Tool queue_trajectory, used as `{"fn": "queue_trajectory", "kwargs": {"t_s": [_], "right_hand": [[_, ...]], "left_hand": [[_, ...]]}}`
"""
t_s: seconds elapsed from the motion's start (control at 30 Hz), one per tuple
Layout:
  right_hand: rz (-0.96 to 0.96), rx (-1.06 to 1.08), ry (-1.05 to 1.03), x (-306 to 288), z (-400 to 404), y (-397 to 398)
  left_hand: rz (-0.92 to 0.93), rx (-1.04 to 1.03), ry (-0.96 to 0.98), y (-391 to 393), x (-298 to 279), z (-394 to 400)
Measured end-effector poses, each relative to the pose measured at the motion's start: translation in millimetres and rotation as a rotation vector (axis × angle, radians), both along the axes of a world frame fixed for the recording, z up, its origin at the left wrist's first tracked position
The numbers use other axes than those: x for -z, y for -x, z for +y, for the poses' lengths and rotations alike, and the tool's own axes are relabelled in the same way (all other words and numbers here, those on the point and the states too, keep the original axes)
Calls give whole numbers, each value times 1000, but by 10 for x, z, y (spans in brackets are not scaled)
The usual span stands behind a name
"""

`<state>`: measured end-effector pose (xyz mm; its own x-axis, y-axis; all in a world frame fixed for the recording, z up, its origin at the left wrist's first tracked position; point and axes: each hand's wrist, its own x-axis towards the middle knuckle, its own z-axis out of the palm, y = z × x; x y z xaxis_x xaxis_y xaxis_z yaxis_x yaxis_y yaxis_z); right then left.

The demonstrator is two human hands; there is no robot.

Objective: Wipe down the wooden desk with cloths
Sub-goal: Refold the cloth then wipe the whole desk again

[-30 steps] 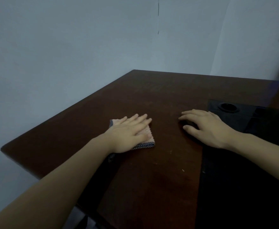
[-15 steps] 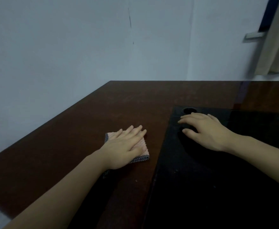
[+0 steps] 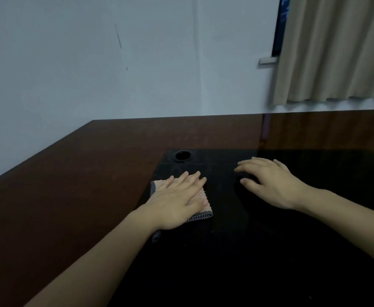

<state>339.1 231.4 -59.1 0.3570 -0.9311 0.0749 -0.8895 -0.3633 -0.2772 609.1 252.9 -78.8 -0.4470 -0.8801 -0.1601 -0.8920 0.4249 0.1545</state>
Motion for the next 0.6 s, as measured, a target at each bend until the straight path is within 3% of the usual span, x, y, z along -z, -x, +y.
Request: {"fn": "queue_trajectory", "kwargs": {"t_s": [0.4,0.6], "right_hand": [[32,239,-12,-117,653,1577],[30,313,-71,-109,1011,2147]], "left_hand": [[28,175,25,1845,-23,40],[150,233,4,2718,-8,215]]}}
